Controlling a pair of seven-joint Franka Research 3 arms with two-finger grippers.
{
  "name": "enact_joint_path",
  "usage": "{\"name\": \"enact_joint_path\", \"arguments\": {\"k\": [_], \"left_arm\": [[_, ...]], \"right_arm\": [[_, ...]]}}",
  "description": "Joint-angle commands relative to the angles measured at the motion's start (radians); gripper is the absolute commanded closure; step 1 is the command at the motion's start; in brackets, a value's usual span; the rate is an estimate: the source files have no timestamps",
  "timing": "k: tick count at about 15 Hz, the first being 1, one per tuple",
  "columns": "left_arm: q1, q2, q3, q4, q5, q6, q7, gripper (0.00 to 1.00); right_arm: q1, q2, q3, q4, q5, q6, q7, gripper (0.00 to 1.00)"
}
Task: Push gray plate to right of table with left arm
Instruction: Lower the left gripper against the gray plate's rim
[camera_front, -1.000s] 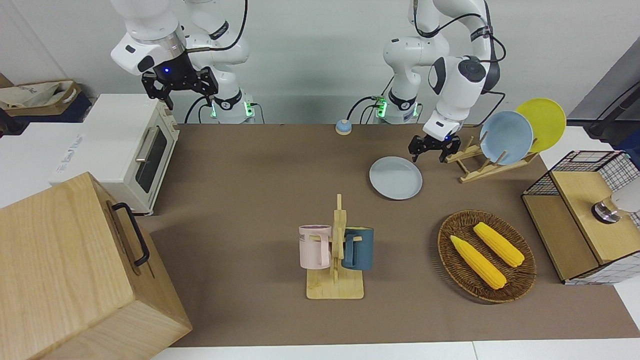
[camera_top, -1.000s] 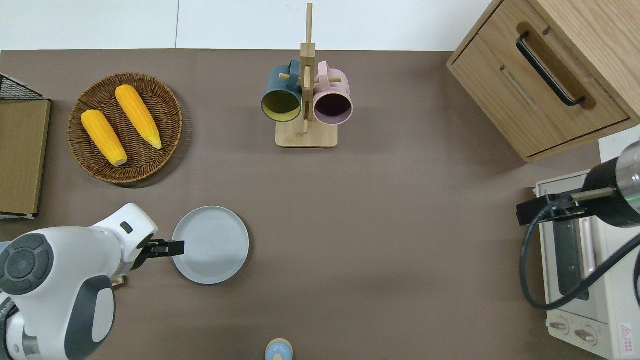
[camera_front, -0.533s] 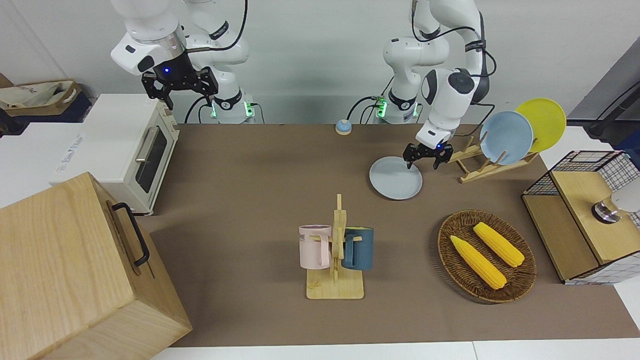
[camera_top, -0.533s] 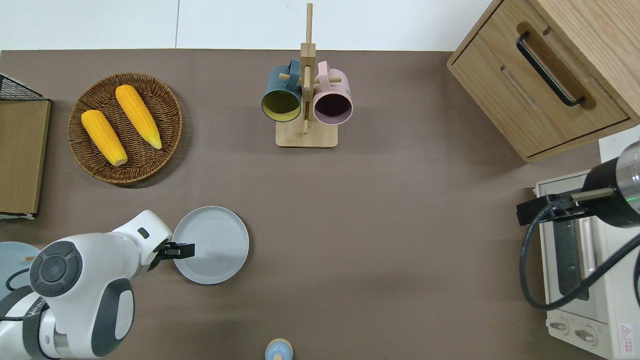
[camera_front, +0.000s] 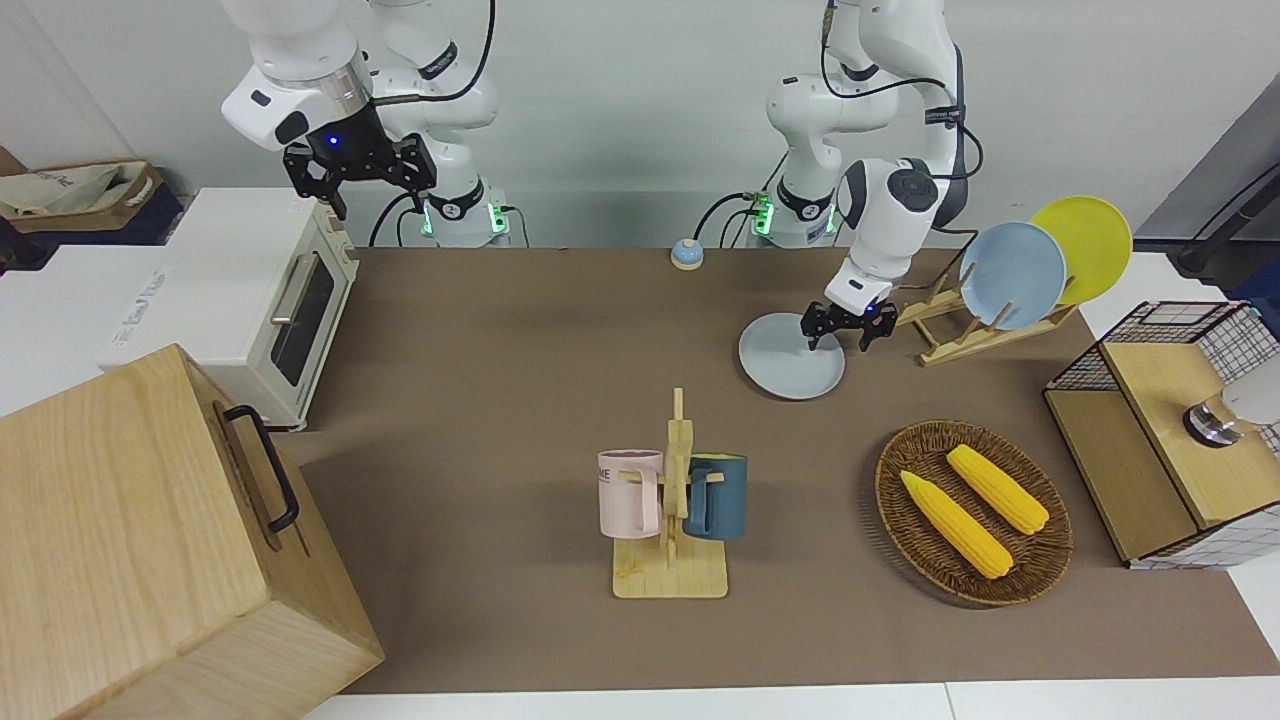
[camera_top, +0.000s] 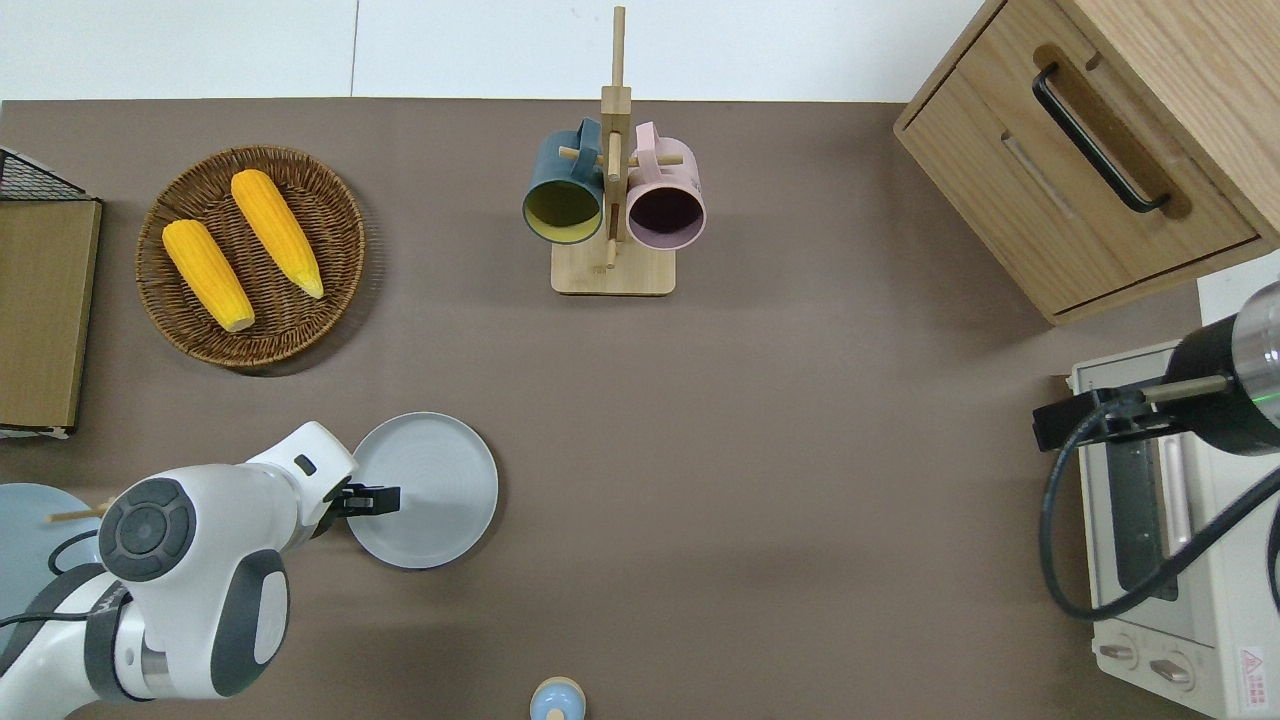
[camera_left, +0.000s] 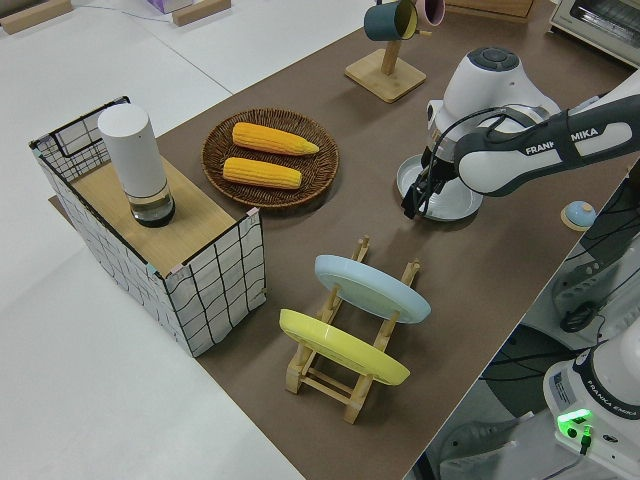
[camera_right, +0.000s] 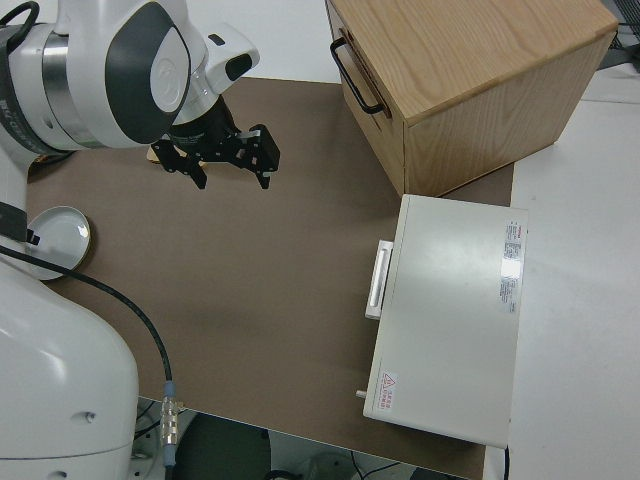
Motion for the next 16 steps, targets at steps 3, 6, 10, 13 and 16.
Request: {"name": "enact_joint_path", "arguments": {"k": [3,6,10,13,16], "left_arm": [[-0.015,0.009,0.008,-0.017,-0.009,0.033,0.006,0.06],[-0.016,0.020,0.010,-0.017,-0.009,0.036,0.006,0.09],[-0.015,0.023,0.010,-0.017,-0.009,0.041,0.006,0.40],[-0.015,0.024,0.010,-0.017,-0.009,0.041,0.003,0.67],[-0.015,0.026,0.010,-0.015,-0.007,0.041,0.005,0.96]], "right_arm": [[-0.019,-0.002,0.016,0.009,0.004,-0.016,0.013,0.017],[-0.019,-0.002,0.016,0.009,0.004,-0.016,0.012,0.017],[-0.020,-0.002,0.016,0.009,0.004,-0.016,0.012,0.017],[-0.019,-0.002,0.016,0.009,0.004,-0.016,0.013,0.017],[-0.019,-0.002,0.016,0.009,0.004,-0.016,0.013,0.017]]}}
